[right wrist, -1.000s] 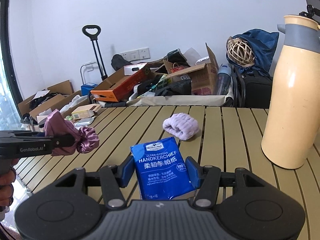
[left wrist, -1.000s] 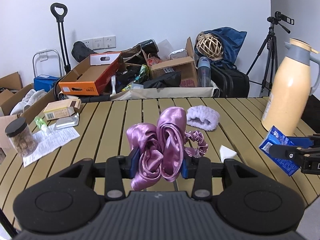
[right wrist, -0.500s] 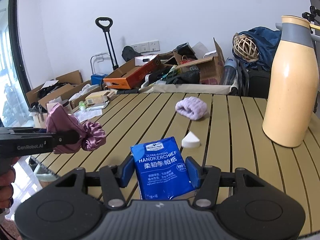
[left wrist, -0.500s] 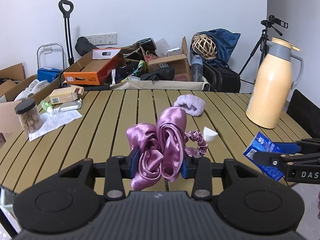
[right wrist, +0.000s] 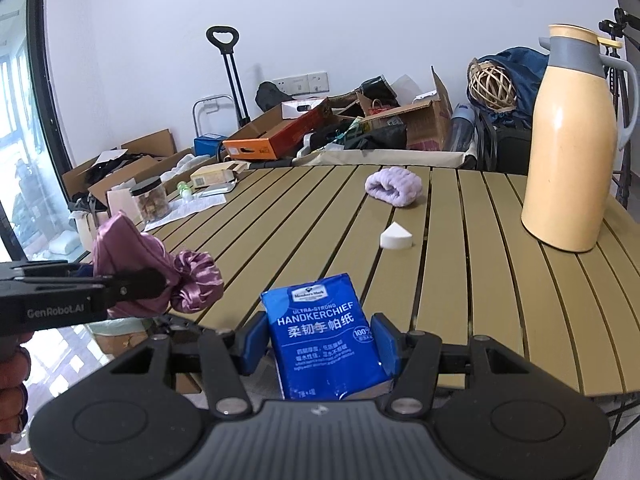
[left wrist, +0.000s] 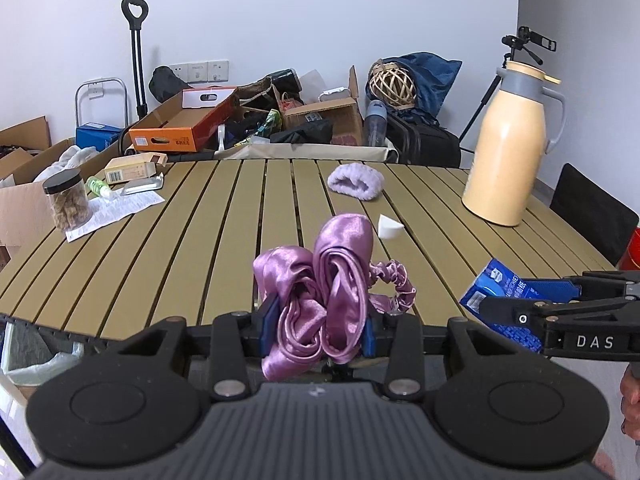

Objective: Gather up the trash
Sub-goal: 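Lift the scrunchie and tissue box off the table with both tools, then carry the scrunchie and tissue box down over the black bin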

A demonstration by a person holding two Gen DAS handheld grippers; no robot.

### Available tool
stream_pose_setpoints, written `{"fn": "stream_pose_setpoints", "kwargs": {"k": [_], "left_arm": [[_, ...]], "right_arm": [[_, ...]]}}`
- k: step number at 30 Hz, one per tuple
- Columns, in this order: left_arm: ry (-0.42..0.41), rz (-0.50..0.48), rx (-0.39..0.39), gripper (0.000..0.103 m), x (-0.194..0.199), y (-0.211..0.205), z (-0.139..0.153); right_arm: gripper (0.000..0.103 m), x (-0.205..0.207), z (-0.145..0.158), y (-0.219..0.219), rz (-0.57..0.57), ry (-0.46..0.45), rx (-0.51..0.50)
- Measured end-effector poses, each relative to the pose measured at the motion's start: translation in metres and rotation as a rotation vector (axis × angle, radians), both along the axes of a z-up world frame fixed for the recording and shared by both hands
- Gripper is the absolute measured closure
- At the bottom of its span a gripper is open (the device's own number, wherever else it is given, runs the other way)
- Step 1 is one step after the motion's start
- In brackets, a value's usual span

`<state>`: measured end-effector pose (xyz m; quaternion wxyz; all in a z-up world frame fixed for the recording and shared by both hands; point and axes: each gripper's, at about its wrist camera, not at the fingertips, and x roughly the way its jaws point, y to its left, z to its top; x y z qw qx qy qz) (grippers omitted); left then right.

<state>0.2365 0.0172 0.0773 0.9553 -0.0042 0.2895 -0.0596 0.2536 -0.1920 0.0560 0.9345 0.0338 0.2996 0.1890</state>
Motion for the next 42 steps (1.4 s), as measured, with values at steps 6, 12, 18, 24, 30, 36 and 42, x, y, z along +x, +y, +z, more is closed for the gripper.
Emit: {"fn": "stream_pose_setpoints", "kwargs": {"k": [6,12,18,24,30,36,42], "left_arm": [[-0.002,-0.009,0.004,0.064,-0.027,0.0,-0.007],[0.009,-0.012,-0.003,0.064,-0.048,0.003,-0.017],[0.027,-0.01,-0.012,0.064,-0.066,0.01,-0.032],[0.075,-0.012,-0.02,0.064,-0.073,0.015,-0.055],[0.148,-0.003,-0.023,0.064,-0.072,0.019,-0.088],[0.222,0.013,-0.028,0.064,-0.066,0.024,-0.121],[0.275,0.015,-0.03,0.064,-0.056,0.023,-0.144]], "right_arm": [[0.048,-0.025,-0.009,0.003,0.003,0.012,-0.002],[0.048,-0.046,-0.022,0.01,0.009,0.034,0.0],[0.048,-0.061,-0.042,0.017,0.013,0.071,0.001],[0.048,-0.069,-0.068,0.024,0.013,0.118,-0.011],[0.048,-0.071,-0.102,0.025,0.005,0.179,-0.011],[0.048,-0.068,-0.135,0.025,-0.009,0.242,-0.019],[0.048,-0.064,-0.163,0.02,-0.029,0.29,-0.028]]}}
